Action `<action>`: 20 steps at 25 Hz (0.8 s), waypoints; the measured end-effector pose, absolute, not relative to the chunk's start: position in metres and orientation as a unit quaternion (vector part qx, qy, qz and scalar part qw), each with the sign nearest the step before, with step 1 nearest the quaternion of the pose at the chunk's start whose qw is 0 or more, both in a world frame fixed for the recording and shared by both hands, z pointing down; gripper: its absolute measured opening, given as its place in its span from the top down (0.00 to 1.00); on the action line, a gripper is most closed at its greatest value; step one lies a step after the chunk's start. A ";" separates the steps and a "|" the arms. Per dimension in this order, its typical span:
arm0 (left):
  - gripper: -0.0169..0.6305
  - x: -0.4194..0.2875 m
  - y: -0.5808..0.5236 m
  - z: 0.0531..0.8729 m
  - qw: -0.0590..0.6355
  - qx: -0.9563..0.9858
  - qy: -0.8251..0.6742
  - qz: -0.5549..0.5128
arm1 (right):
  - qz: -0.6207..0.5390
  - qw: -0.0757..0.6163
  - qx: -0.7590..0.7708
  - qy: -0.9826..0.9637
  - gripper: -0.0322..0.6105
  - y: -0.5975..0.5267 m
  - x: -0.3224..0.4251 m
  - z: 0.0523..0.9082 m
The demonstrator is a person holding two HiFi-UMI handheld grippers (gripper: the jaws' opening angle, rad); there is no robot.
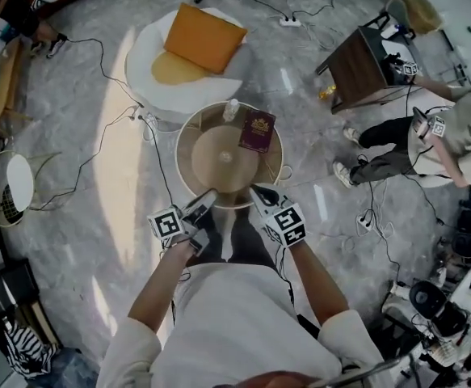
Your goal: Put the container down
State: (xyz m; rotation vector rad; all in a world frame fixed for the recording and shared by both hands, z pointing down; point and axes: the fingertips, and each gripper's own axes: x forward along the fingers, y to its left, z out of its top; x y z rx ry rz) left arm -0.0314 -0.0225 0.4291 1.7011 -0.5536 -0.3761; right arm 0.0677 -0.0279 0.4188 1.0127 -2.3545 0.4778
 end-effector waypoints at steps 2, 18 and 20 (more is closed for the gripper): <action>0.92 -0.032 -0.015 0.420 0.614 0.734 -0.235 -0.170 | 0.160 0.268 0.385 -0.868 0.95 -0.018 0.076 0.401; 0.94 0.011 0.060 0.355 0.490 0.823 -0.247 -0.147 | 0.154 0.243 0.405 -0.868 0.95 0.085 0.145 0.348; 0.94 0.017 0.075 0.350 0.481 0.826 -0.262 -0.135 | 0.150 0.234 0.403 -0.872 0.95 0.102 0.152 0.341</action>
